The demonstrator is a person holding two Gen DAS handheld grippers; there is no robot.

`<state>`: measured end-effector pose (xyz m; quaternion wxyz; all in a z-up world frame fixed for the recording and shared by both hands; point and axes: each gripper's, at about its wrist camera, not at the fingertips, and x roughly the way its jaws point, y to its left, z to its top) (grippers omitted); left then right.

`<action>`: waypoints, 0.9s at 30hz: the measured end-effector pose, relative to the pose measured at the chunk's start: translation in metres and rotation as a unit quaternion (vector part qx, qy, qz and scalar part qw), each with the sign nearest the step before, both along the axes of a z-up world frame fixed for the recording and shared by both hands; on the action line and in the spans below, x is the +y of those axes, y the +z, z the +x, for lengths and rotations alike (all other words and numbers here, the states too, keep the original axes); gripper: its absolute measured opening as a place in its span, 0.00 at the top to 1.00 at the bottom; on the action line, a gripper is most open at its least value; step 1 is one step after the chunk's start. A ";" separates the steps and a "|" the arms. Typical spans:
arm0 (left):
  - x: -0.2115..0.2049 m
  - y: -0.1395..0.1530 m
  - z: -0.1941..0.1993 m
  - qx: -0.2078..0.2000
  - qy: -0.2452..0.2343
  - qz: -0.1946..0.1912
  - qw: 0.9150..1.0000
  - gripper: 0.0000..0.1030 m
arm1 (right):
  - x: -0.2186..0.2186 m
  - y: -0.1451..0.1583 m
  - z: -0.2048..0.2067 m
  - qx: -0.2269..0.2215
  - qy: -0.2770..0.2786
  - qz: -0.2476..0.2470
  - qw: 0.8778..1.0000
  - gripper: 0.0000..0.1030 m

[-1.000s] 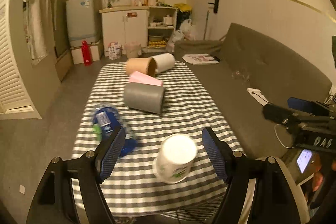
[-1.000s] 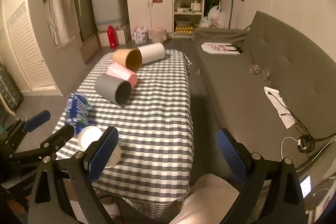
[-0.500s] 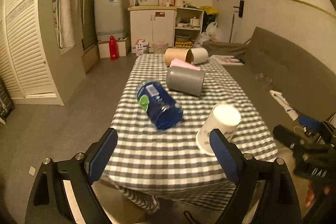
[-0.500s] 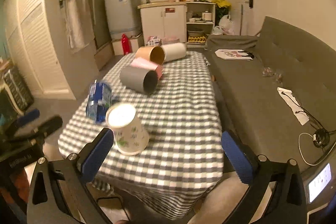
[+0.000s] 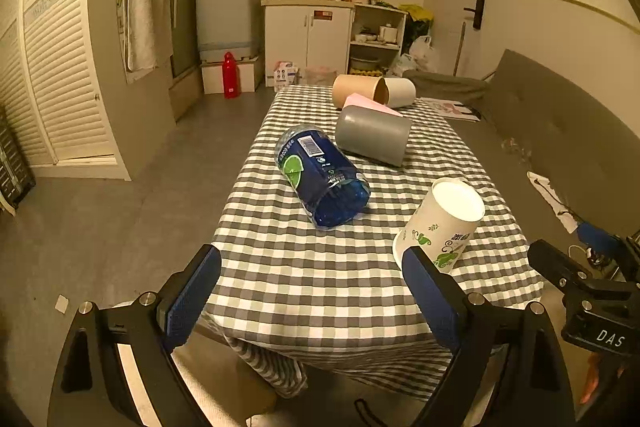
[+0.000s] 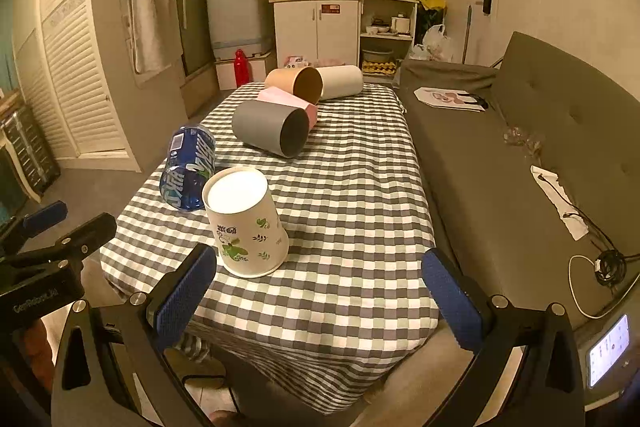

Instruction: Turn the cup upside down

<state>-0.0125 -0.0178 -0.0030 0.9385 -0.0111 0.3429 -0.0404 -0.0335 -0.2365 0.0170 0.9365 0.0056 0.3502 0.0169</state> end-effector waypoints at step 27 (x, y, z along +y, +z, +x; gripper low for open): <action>0.000 -0.001 0.001 -0.003 0.002 0.010 1.000 0.08 | 0.006 -0.003 0.001 0.011 0.005 -0.014 1.000 0.00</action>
